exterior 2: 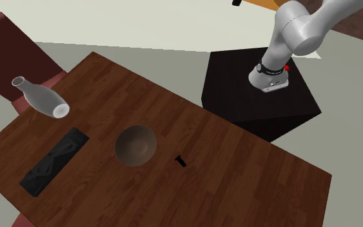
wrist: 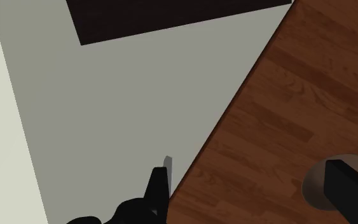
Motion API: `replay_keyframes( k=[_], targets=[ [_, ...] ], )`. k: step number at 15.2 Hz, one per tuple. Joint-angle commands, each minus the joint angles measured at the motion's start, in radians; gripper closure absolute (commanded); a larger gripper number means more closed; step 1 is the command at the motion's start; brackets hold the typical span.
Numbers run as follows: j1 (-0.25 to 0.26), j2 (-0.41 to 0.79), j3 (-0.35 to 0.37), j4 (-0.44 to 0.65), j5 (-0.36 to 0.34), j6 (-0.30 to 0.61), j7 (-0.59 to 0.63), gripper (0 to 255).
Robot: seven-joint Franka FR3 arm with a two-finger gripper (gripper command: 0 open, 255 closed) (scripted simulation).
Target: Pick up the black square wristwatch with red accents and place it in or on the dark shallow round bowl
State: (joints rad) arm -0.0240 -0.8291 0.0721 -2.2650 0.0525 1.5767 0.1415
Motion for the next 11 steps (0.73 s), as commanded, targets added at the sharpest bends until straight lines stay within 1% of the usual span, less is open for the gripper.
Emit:
replay_keyframes(
  k=[1, 6, 11],
  targets=[
    [0.0, 0.0, 0.0, 0.0, 0.0, 0.0, 0.0, 0],
    [0.023, 0.077, 0.076, -0.057, 0.039, 0.123, 0.055, 0],
    [0.042, 0.183, 0.154, -0.086, 0.069, 0.247, 0.11, 0]
  ],
)
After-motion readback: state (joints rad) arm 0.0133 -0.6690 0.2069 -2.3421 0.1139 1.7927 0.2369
